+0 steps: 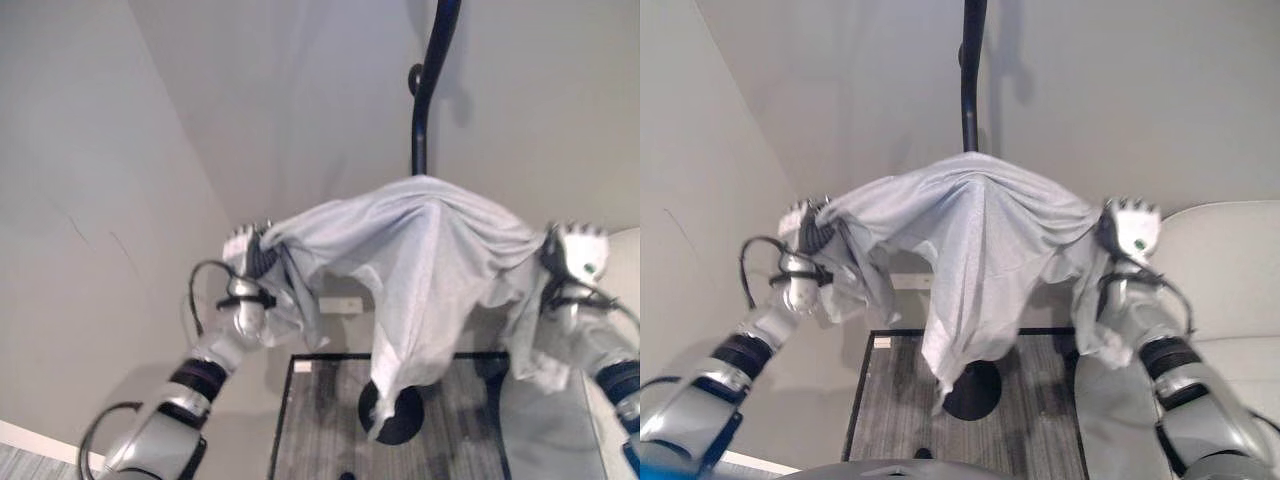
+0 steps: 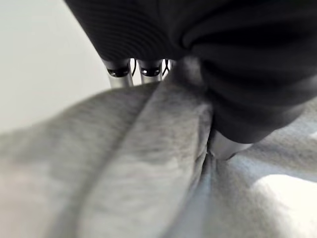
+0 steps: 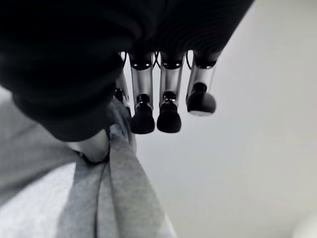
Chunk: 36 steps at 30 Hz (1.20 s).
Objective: Hang the clothes on the sofa on the clothes rack.
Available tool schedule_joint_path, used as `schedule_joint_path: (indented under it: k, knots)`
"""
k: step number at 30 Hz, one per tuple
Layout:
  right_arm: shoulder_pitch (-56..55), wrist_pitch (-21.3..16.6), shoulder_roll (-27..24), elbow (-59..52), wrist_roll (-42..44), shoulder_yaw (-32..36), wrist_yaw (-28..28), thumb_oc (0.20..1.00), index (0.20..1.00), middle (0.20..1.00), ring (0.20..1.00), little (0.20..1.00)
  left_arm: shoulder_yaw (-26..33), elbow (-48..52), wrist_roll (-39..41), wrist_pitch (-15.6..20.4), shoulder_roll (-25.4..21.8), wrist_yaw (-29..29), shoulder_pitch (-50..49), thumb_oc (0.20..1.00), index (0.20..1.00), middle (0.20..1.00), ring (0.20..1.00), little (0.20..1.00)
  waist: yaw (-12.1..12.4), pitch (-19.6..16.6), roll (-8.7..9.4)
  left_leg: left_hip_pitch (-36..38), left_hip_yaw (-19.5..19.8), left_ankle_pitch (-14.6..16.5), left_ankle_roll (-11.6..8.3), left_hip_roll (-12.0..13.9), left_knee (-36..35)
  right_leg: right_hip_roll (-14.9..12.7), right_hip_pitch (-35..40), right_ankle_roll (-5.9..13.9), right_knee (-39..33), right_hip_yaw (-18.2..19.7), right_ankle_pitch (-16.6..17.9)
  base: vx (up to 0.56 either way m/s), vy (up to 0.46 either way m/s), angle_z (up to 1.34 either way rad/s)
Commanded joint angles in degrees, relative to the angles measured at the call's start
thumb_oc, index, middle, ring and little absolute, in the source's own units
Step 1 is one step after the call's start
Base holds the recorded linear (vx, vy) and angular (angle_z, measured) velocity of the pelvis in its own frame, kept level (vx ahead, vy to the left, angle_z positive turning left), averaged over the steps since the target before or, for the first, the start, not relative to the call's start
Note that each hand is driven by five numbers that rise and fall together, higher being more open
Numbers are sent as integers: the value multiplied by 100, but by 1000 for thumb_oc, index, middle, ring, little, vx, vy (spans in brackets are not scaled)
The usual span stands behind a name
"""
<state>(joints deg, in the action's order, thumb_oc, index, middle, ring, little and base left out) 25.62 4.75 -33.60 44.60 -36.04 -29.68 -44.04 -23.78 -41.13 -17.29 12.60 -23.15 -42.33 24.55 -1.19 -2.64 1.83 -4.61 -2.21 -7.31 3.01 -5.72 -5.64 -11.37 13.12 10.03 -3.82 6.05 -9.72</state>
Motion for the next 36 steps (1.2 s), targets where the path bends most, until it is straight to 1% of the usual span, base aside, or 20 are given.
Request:
schedule_joint_path:
  k: [1, 2, 3, 5, 7, 8, 9, 10, 11, 14, 16, 17, 18, 19, 22, 27, 30, 31, 32, 36]
  knots:
    - [337, -146, -40, 174, 98, -54, -30, 200, 200, 200, 200, 200, 266, -150, 493, 266, -112, -271, 467, 200, 200, 200, 200, 200, 288, -103, 33, 136, 160, 321, -524, 541, 64, -154, -232, 61, 49, -14, 1297, 8, -21, 3]
    - [262, -203, 367, 238, 231, -173, -8, 200, 200, 200, 200, 200, 208, -146, 683, 337, 153, -271, 325, 200, 200, 200, 200, 200, 297, -85, 41, 124, 168, 323, -520, 542, 64, -146, -241, 45, 43, -3, 1284, 0, 0, 0]
    - [263, -206, 374, 247, 233, -177, -13, 200, 200, 200, 200, 200, 208, -145, 684, 339, 149, -272, 319, 200, 200, 200, 200, 200, 293, -91, 44, 123, 169, 323, -519, 540, 64, -147, -242, 45, 44, -5, 1282, 2, -19, 4]
    - [150, -306, 967, 317, 429, -375, 12, 200, 200, 200, 200, 200, 126, 19, 1039, 452, 572, -313, 53, 200, 200, 200, 200, 200, 318, -56, 49, 107, 177, 321, -506, 559, 64, -141, -263, 25, 37, -16, 1228, -6, -15, 8]
    - [111, -345, 1147, 300, 509, -421, -5, 200, 200, 200, 200, 200, 71, 95, 1166, 485, 685, -303, -30, 200, 200, 200, 200, 200, 326, -47, 54, 100, 187, 322, -499, 562, 64, -136, -270, 19, 31, -15, 1210, -5, -6, 4]
    - [88, -368, 1312, 238, 580, -485, -5, 200, 200, 200, 200, 200, 54, 140, 1406, 524, 841, -291, -101, 492, 492, 492, 492, 492, 333, -36, 54, 91, 190, 321, -494, 565, 64, -132, -277, 10, 25, -17, 1197, 0, 0, 0]
    - [55, -409, 1582, 188, 715, -601, 40, 200, 200, 200, 200, 200, 31, 231, 1931, 624, 1100, -228, -214, 1000, 1000, 1000, 1000, 1000, 342, -9, 44, 76, 194, 312, -487, 576, 64, -124, -293, -1, 24, -15, 1170, 0, 0, 0]
    - [55, -410, 1584, 190, 715, -602, 39, 200, 200, 200, 200, 200, 32, 232, 1934, 624, 1098, -225, -216, 1000, 1000, 1000, 1000, 1000, 340, -11, 44, 76, 194, 312, -487, 576, 64, -124, -293, -1, 24, -15, 1169, 0, 0, 0]
    - [14, -472, 1793, 38, 903, -731, 139, 200, 200, 200, 200, 200, 35, 336, 2468, 708, 1307, -89, -332, 1000, 1000, 1000, 1000, 1000, 340, 13, 35, 67, 205, 305, -480, 587, 64, -109, -316, -17, 37, -13, 1157, 0, 0, 0]
    - [-23, -609, 1927, -94, 1174, -827, 364, 200, 200, 200, 200, 200, -12, 358, 2812, 675, 1403, 144, -415, 1000, 1000, 1000, 1000, 1000, 340, 27, 25, 55, 209, 298, -480, 603, 64, -92, -341, -28, 50, -4, 1132, -21, -9, -1]
    - [-37, -677, 1997, -246, 1443, -949, 578, 1000, 1000, 1000, 1000, 1000, 32, 394, 3336, 647, 1472, 415, -493, 1000, 1000, 1000, 1000, 1000, 359, 49, 22, 44, 229, 285, -485, 617, 64, -73, -348, -41, 55, -4, 1110, 0, 0, 0]
    - [-37, -677, 1997, -246, 1443, -949, 578, 1000, 1000, 1000, 1000, 1000, 32, 394, 3336, 647, 1472, 415, -493, 1000, 1000, 1000, 1000, 1000, 359, 49, 22, 44, 229, 285, -485, 617, 64, -73, -348, -41, 55, -4, 1110, 0, 0, 0]
    - [-71, -705, 2029, -318, 1687, -869, 626, 1000, 1000, 1000, 1000, 1000, 122, 312, 3928, 606, 1502, 725, -540, 1000, 1000, 1000, 1000, 1000, 366, 56, 2, 38, 232, 274, -488, 626, 64, -58, -349, -46, 57, -2, 1096, 0, 0, 0]
    - [-134, -694, 2003, -381, 1775, -828, 677, 1000, 1000, 1000, 1000, 1000, 178, 424, 4183, 628, 1460, 908, -598, 1000, 1000, 1000, 1000, 1000, 362, 63, -3, 36, 234, 272, -490, 629, 64, -55, -347, -46, 63, -8, 1092, 0, 0, 0]
    - [-492, -830, 1910, -586, 2429, -339, 742, 1000, 1000, 1000, 1000, 1000, 567, 363, 4609, 610, 1278, 1343, -1138, 1000, 1000, 1000, 1000, 1000, 414, 50, 7, 58, 244, 276, -500, 649, 64, -40, -315, -56, 61, -32, 1080, -10, -15, 2]
    - [-1012, -1069, 1800, -863, 2979, 177, 850, 1000, 1000, 1000, 1000, 1000, 977, -34, 4784, 581, 1194, 1636, -1674, 1000, 1000, 1000, 1000, 1000, 452, 18, 37, 102, 246, 295, -513, 657, 64, -39, -263, -50, 29, -83, 1061, 0, -6, 0]
    - [-1422, -1266, 1790, -1093, 3719, 562, 957, 1000, 1000, 1000, 1000, 1000, 1245, -311, 4977, 488, 1205, 1792, -1947, 1000, 1000, 1000, 1000, 1000, 450, 11, 53, 118, 235, 299, -523, 668, 64, -30, -250, -58, 10, -87, 1033, 0, 0, 0]
    - [-1656, -1397, 1826, -1172, 4387, 802, 1132, 1000, 1000, 1000, 1000, 1000, 1420, -579, 5230, 403, 1243, 1879, -2042, 1000, 1000, 1000, 1000, 1000, 449, 8, 62, 123, 233, 294, -529, 680, 64, -20, -251, -63, 0, -86, 1022, 0, 0, 0]
    - [-1658, -1397, 1825, -1174, 4389, 802, 1134, 1000, 1000, 1000, 1000, 1000, 1420, -582, 5233, 405, 1243, 1882, -2041, 1000, 1000, 1000, 1000, 1000, 449, 9, 62, 125, 234, 295, -529, 679, 64, -21, -249, -63, 0, -88, 1021, 0, 0, 0]
    - [-2041, -1589, 2010, -1087, 5706, 1156, 1643, 1000, 1000, 1000, 1000, 1000, 1854, -999, 5936, 292, 1423, 2136, -2251, 1000, 1000, 1000, 1000, 1000, 456, 3, 80, 138, 226, 293, -544, 700, 64, 0, -238, -74, -16, -106, 971, 0, 0, 0]
